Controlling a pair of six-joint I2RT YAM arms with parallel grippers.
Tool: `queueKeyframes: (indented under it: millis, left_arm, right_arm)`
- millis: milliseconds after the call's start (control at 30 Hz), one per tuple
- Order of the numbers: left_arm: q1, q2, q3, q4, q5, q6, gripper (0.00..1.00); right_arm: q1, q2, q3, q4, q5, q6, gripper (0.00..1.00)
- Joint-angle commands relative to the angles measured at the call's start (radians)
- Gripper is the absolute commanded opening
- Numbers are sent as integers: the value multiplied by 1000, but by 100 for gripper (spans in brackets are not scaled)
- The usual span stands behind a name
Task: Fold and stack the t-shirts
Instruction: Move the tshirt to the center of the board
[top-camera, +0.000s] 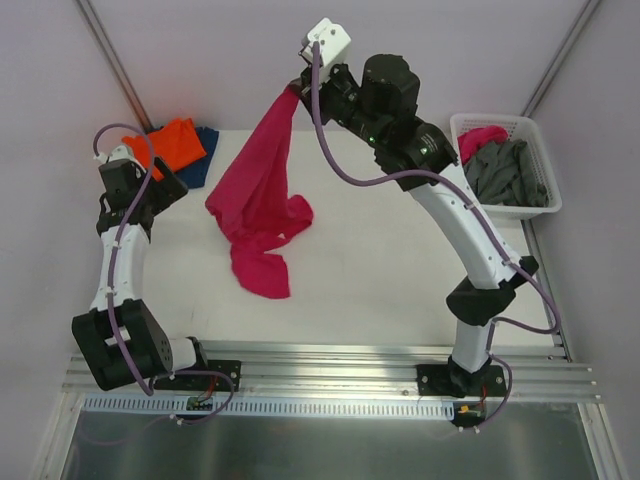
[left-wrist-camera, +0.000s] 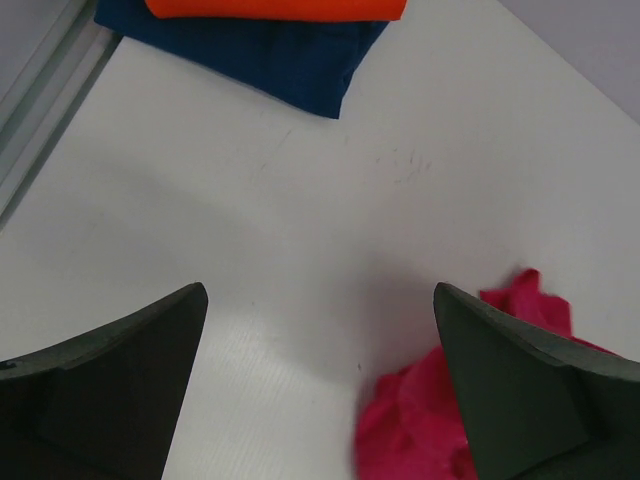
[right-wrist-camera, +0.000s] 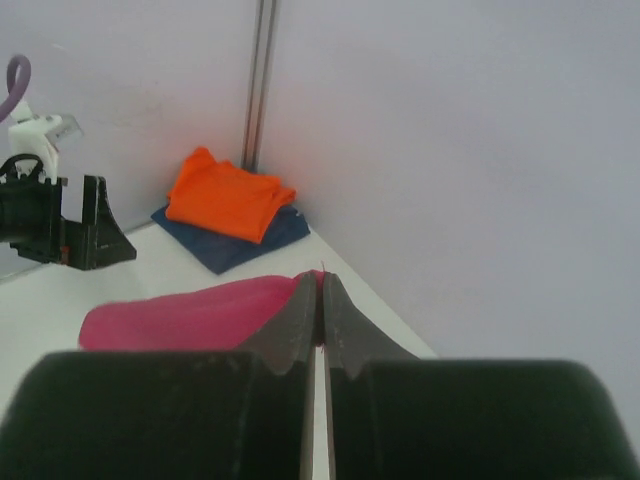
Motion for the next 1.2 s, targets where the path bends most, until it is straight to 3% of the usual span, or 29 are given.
queueKeyframes:
  millis: [0, 133, 333, 633, 733, 933, 1000, 1167]
  left_arm:
    - [0, -67, -12, 1, 62, -30, 98]
    - [6, -110, -30, 0, 77, -19, 98]
    - [9, -118, -53, 0, 135, -17, 97]
    - [12, -93, -36, 1, 149, -10, 98]
    - [13, -87, -37, 1, 154, -8, 98]
    - [16, -88, -46, 3, 166, -10, 99]
    - [18, -87, -44, 3, 172, -10, 98]
    - [23, -70, -23, 3, 185, -8, 99]
  right_arm:
    - [-1, -93, -36, 140, 11, -67, 1]
    - [-101, -142, -178, 109, 21, 38, 1]
    - [-355, -153, -279, 37, 34, 85, 1]
    - [-440, -176, -425, -15, 50, 129, 1]
    - [-439, -163, -391, -9, 67, 137, 1]
    - [-442, -101, -173, 25, 158, 106, 1]
    - [-457, -110, -201, 35, 180, 100, 1]
    - [-650, -142, -287, 5, 226, 192, 1]
